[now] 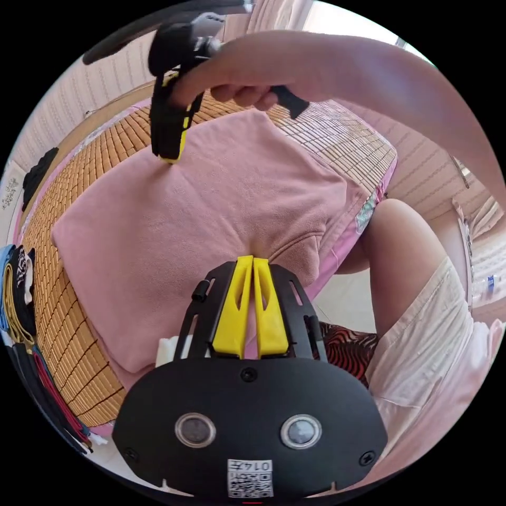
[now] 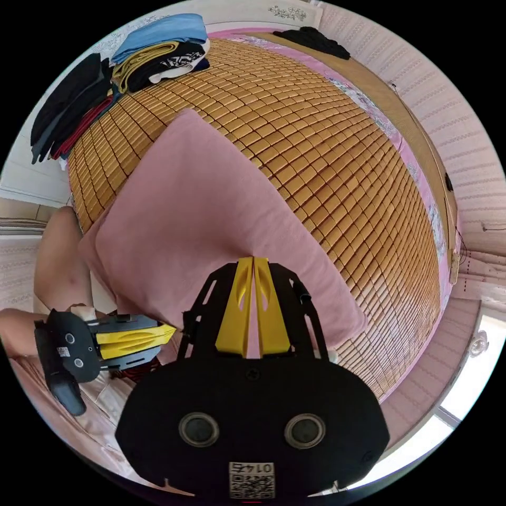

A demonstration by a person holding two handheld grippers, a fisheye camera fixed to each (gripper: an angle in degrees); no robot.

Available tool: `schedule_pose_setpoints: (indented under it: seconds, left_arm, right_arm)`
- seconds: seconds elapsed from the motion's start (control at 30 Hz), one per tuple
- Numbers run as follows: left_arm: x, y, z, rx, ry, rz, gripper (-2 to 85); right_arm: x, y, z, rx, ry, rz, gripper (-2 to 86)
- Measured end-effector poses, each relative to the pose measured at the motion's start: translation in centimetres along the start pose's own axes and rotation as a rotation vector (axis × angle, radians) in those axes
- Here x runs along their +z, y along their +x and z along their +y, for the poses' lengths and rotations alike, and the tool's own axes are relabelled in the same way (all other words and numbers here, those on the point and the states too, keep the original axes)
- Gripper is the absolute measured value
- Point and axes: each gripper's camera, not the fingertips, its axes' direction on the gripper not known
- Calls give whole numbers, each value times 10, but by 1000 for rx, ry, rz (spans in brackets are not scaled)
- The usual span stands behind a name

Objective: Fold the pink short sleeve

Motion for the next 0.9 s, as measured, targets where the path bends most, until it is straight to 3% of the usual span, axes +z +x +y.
schedule_pose_setpoints:
  seconds: [0.07, 0.27, 0.6, 0.7, 0.77, 0.9]
  left_arm:
    - [4, 4, 14, -18, 87, 9, -10]
    - [12, 2, 27, -64, 119, 89, -10]
    - [19, 25, 46, 44, 94, 26, -5]
    - [7, 31, 59, 68, 182, 64, 19]
    - [-2, 41, 70, 109, 257, 112, 46]
    - [-5, 56, 68, 124, 334, 92, 95]
  right_arm:
    - [31, 1, -30, -6, -131, -47, -8]
    - [22, 8, -56, -61, -224, -122, -8]
    - [41, 29, -73, 20, -206, -105, -7]
    - [14, 45, -34, 37, -14, -109, -6]
    - [-14, 70, 28, 163, 171, -168, 0]
    - [-12, 98, 147, 386, 289, -253, 50]
